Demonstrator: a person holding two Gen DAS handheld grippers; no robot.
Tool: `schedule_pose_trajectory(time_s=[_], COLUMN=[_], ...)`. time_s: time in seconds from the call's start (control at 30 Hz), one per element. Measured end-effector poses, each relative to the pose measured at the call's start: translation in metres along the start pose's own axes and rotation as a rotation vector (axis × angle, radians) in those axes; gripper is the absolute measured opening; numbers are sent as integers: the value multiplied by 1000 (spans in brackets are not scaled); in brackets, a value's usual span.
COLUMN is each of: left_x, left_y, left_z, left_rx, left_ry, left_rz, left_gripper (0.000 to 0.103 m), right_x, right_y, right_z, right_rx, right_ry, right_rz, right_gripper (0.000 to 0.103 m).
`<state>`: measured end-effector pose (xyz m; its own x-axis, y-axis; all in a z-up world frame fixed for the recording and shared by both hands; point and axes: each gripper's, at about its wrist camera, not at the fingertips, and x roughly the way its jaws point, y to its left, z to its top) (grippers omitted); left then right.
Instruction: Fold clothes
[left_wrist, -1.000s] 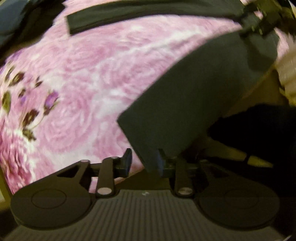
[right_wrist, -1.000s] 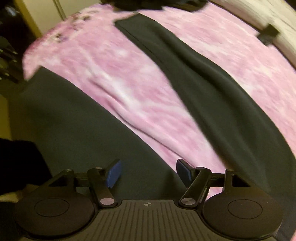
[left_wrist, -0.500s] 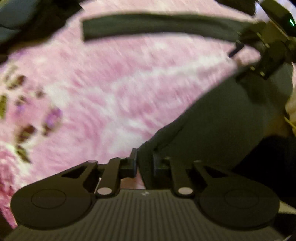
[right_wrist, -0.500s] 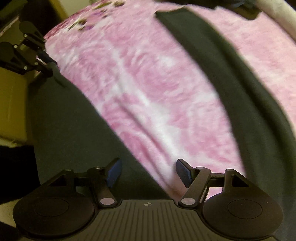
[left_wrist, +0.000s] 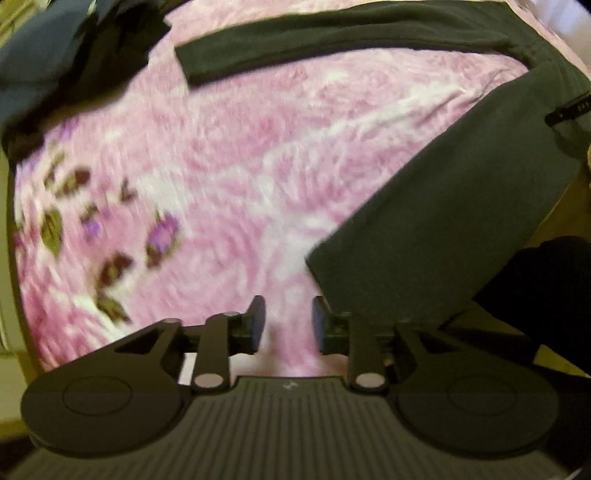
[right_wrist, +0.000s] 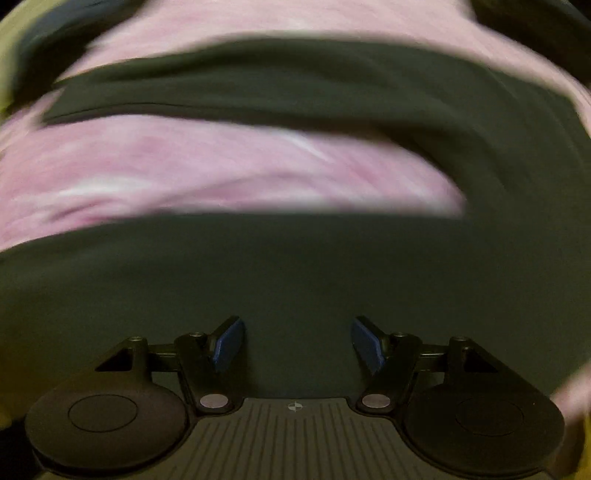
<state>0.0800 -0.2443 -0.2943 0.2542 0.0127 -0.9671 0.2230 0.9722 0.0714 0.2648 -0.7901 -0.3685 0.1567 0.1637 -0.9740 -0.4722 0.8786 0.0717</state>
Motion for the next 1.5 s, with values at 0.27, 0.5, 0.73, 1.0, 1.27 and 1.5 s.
schedule_pose_trajectory(time_s=[0.27,0.5,0.73,1.0,1.27,1.5], left_x=[26,100,146,115,106,94], left_y=[-38,-41,-9,-14,-38,-37], left_z=[87,144,170,167,143,152], left_rx=[383,709,823,755,753,662], left_ry=[-130,-189,-178,-154,-42,-16], left_rz=[121,311,372,341,237,264], left_gripper=[41,38,25,5,6,14], right_x=[-30,-5,23,27,20,38], right_y=[10,44,18,-31,-54,-53], right_z=[44,87,91,94,86,98], right_rx=[-97,-407,-462,-345,-262,-349], right_ry=[-194,-223,-197,-145,-125,-74], right_rz=[11,30,-61,-139,-189,-261], right_gripper=[69,69,69,69,69,37])
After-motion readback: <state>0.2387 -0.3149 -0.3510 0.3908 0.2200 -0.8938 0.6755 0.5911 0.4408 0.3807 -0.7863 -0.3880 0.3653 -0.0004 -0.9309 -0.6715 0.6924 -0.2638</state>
